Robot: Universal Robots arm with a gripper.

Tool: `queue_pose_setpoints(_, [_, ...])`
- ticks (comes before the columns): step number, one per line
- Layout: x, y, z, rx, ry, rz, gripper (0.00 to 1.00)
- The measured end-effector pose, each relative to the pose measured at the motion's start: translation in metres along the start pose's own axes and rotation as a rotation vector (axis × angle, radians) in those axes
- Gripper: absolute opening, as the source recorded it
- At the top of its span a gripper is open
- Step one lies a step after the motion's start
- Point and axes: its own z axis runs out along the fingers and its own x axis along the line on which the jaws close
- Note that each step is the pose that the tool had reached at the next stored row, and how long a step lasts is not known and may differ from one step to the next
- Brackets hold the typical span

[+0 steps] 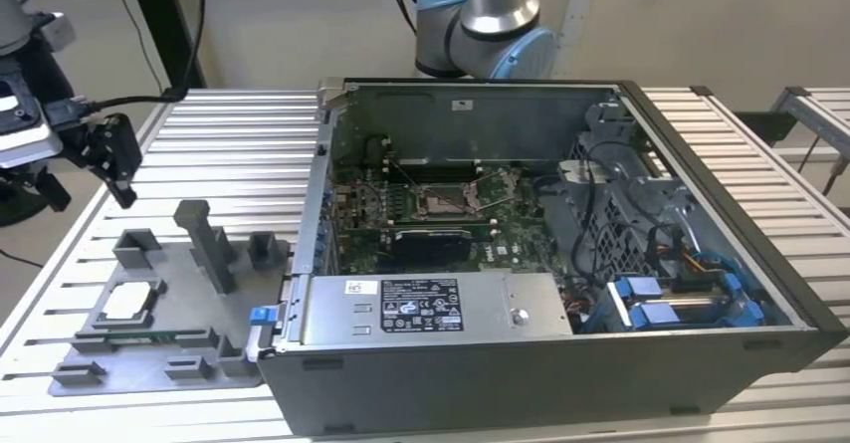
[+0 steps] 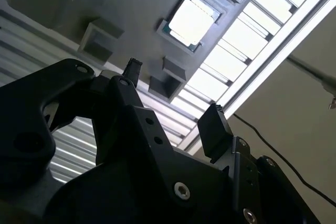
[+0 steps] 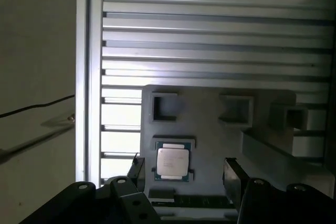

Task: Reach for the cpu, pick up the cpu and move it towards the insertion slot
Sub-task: 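Pick up the cpu and move it towards the insertion slot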

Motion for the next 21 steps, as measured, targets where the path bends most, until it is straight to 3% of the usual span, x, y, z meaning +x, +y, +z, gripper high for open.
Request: queue_pose_setpoints(21, [0.0004,-0.0001,0.0145,0.0000,0.0000,0.000,1.00])
